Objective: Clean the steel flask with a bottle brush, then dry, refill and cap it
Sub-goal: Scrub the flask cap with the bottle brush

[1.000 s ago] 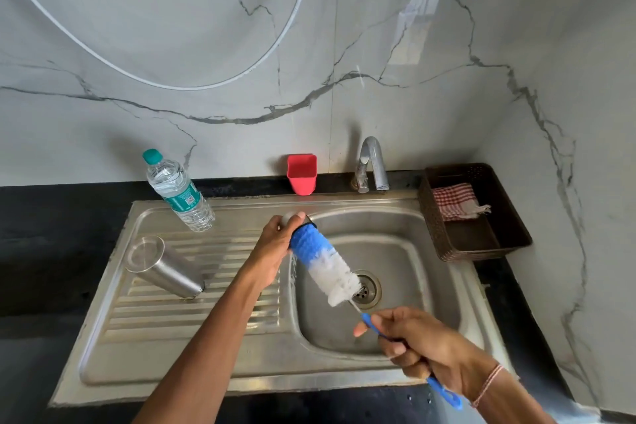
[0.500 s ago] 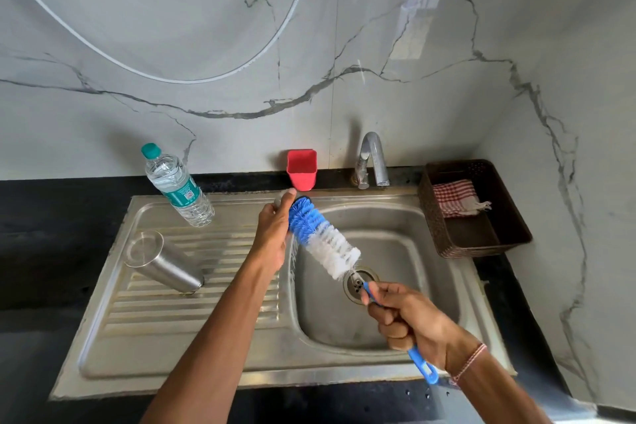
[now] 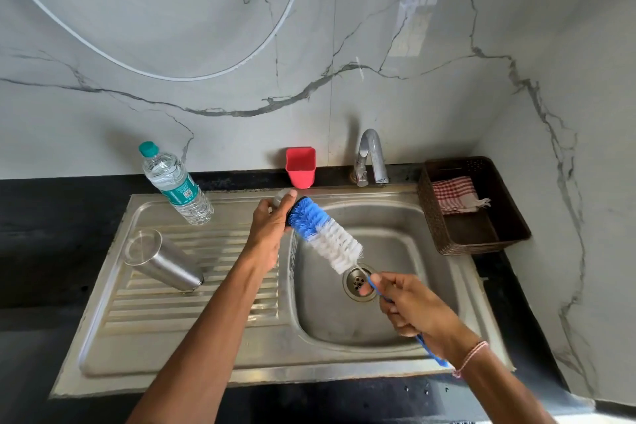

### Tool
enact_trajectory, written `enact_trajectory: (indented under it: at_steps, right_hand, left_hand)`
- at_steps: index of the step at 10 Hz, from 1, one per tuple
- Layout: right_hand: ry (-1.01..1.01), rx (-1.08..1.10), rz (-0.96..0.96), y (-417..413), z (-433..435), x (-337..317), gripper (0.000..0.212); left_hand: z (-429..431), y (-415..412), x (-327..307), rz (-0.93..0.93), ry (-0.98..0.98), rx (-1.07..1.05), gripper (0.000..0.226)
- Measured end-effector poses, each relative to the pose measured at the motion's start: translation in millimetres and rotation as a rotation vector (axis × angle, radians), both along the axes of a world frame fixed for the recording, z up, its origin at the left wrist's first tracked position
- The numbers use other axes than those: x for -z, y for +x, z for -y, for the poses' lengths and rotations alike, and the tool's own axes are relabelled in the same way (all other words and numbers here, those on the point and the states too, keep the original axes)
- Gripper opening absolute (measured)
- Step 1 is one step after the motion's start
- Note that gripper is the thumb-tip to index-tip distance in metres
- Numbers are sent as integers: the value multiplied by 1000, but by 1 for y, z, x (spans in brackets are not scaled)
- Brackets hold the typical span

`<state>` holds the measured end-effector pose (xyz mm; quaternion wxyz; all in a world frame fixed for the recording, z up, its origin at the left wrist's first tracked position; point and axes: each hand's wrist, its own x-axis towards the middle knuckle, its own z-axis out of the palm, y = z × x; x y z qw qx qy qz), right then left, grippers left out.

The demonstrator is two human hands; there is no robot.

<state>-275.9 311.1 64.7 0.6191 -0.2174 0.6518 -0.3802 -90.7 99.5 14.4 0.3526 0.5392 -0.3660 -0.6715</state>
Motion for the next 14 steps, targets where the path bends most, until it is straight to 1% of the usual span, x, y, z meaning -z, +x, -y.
enact_trajectory:
  at_steps: [1, 2, 3, 4, 5, 6, 7, 8, 9, 10, 11, 12, 13, 14]
  right_hand:
    - [-186, -433, -1195, 1, -12, 9, 21]
    - [-218, -528, -1532, 5, -11, 11, 33]
    - [-115, -380, -829, 9, -10, 12, 10]
    - [43, -41, 128, 11, -3, 0, 26]
    - [-167, -263, -597, 12, -2, -1, 20]
    - [-225, -524, -1511, 20, -11, 0, 17]
    - [-276, -602, -1532, 26, -11, 4, 19]
    - [-170, -325, -635, 24, -4, -3, 13]
    - [-68, -137, -130, 15, 0, -4, 21]
    - [-240, -476, -1291, 15, -10, 5, 14]
    - [-281, -532, -1591, 25, -14, 2, 16]
    - [-306, -373, -1048, 24, -11, 8, 7]
    - [-24, -75, 90, 18, -10, 1, 17]
    - [22, -16, 268, 17, -8, -3, 12]
  left_hand:
    - [1, 2, 1, 25, -8, -30, 42]
    - [-3, 0, 0, 15, 13, -41, 45]
    - [-4, 1, 3, 1, 14, 4, 48]
    - [1, 5, 1, -21, 28, 31, 58]
    - [6, 9, 3, 4, 30, 7, 49]
    - [5, 11, 6, 42, 45, -68, 47]
    - [0, 10, 8, 34, 65, -100, 46]
    - [-1, 12, 4, 6, 97, -63, 40]
    - [-1, 17, 2, -40, 99, -55, 47]
    - [-5, 17, 3, -27, 95, -83, 46]
    - [-14, 13, 7, -25, 115, -111, 41]
    - [-15, 18, 8, -66, 131, -85, 43]
    - [-12, 23, 2, -143, 111, -3, 35]
    - [-7, 23, -4, -138, 76, 9, 29]
